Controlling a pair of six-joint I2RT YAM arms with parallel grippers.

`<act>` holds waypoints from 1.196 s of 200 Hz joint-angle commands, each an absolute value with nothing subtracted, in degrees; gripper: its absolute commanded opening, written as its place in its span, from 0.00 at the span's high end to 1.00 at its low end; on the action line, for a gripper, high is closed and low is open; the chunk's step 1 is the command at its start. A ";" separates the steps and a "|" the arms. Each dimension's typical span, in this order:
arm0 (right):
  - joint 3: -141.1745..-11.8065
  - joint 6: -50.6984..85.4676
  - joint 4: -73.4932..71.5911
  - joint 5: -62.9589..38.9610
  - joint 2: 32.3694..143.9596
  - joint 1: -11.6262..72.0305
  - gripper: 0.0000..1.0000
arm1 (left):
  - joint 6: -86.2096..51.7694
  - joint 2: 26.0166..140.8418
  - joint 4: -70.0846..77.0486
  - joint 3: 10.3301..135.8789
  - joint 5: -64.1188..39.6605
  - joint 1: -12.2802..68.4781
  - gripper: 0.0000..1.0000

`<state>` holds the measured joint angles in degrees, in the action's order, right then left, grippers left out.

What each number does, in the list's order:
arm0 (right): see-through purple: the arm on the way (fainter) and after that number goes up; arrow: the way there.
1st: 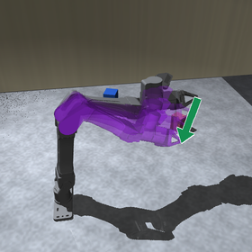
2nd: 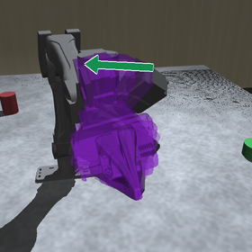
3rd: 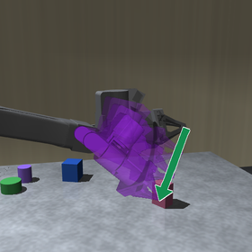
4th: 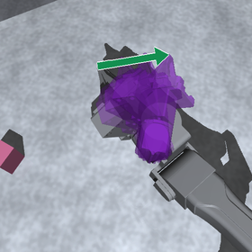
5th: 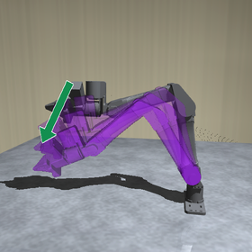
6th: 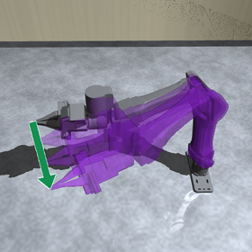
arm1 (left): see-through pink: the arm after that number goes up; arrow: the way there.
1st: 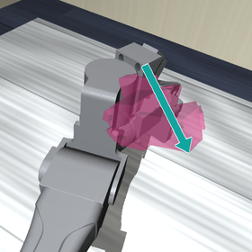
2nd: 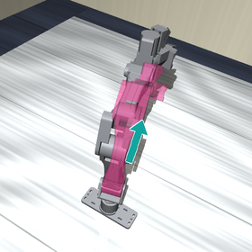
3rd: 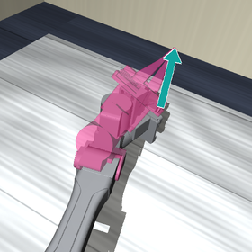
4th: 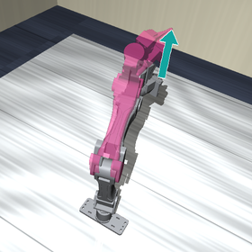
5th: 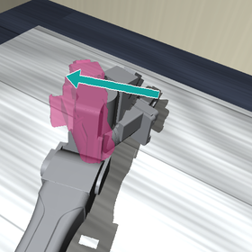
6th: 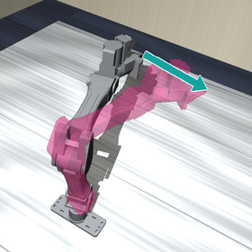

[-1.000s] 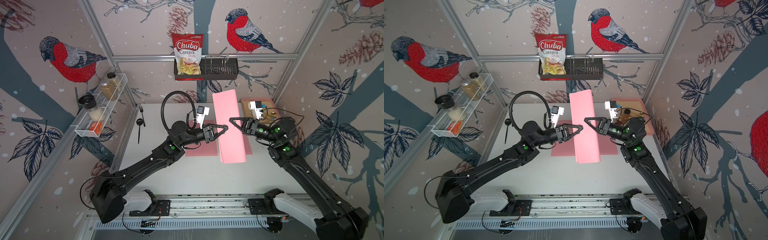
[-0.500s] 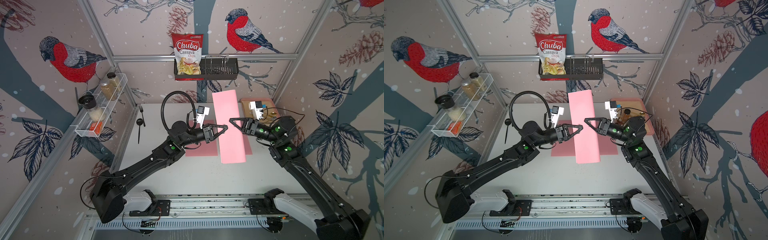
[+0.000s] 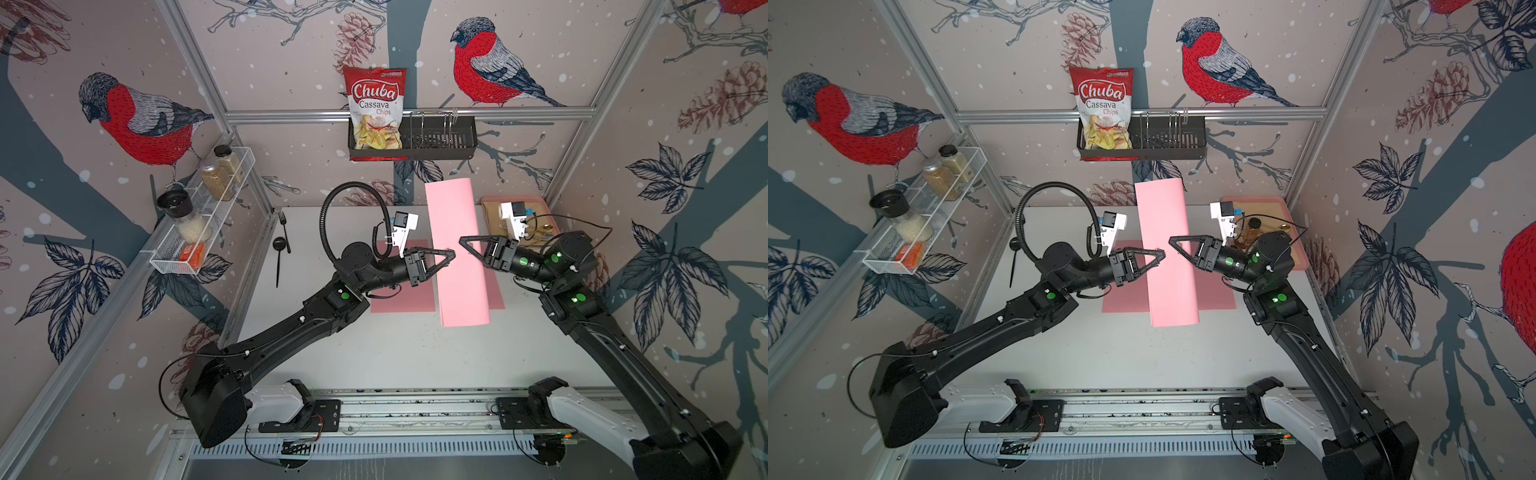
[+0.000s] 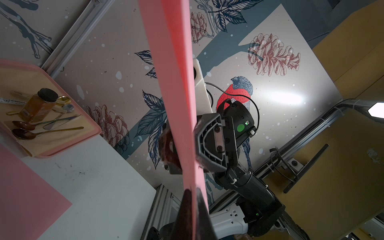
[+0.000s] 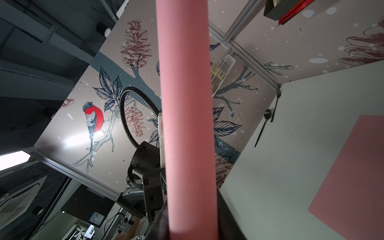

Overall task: Fold the rectangular paper in half along the long edge
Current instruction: Fold the paper.

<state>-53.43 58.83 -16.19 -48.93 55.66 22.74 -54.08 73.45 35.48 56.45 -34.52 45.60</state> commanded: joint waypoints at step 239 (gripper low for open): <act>-46.21 59.21 -18.64 -62.31 46.11 21.49 0.46 | -52.12 71.05 35.95 60.47 -33.76 45.76 0.90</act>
<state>-46.54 61.08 -19.31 -61.63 46.70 21.30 -52.77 71.57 34.06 60.05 -34.28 45.60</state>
